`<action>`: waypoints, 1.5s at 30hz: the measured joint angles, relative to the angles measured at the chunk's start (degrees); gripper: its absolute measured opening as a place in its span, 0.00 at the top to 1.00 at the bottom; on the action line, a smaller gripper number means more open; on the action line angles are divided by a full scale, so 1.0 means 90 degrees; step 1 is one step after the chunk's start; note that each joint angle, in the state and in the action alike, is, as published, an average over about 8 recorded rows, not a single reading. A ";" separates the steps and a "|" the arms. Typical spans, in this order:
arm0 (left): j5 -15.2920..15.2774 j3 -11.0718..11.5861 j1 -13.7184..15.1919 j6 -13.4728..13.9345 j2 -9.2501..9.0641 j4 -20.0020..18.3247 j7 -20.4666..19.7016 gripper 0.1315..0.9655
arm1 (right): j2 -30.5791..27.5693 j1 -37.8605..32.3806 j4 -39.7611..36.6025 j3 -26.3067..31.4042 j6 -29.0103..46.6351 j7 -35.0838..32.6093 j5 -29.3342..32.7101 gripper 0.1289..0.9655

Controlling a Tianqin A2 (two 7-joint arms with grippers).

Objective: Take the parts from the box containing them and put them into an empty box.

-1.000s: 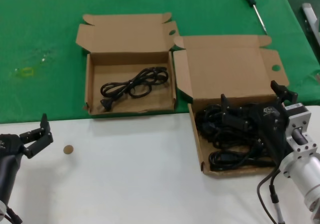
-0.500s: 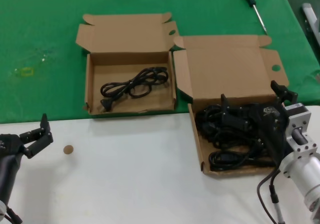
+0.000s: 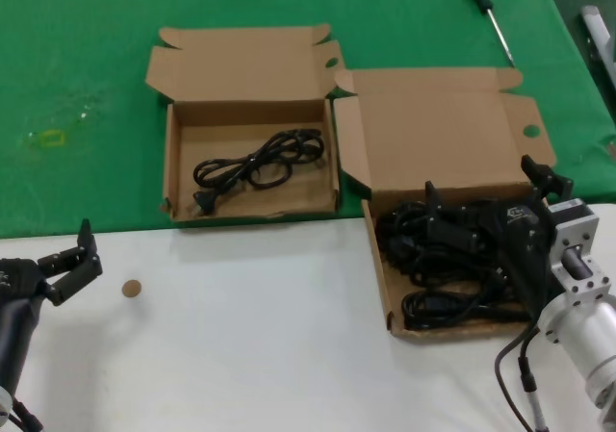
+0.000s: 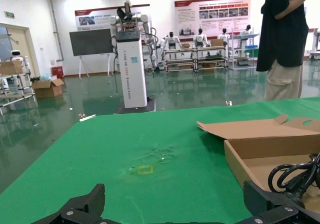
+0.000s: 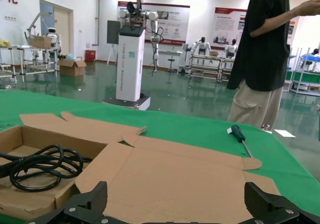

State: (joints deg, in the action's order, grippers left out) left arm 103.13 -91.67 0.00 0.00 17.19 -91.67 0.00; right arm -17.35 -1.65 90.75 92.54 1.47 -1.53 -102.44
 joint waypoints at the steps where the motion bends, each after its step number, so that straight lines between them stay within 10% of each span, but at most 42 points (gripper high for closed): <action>1: 0.0000 0.0000 0.0000 0.0000 0.0000 0.0000 0.0000 0.00 | 0.0000 0.0000 0.0000 0.0000 0.0000 0.0000 0.0000 0.00; 45: 0.0000 0.0000 0.0000 0.0000 0.0000 0.0000 0.0000 0.00 | 0.0000 0.0000 0.0000 0.0000 0.0000 0.0000 0.0000 0.00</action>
State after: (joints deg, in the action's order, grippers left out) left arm 103.13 -91.67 0.00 0.00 17.19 -91.67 0.00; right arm -17.35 -1.65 90.75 92.54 1.47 -1.53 -102.44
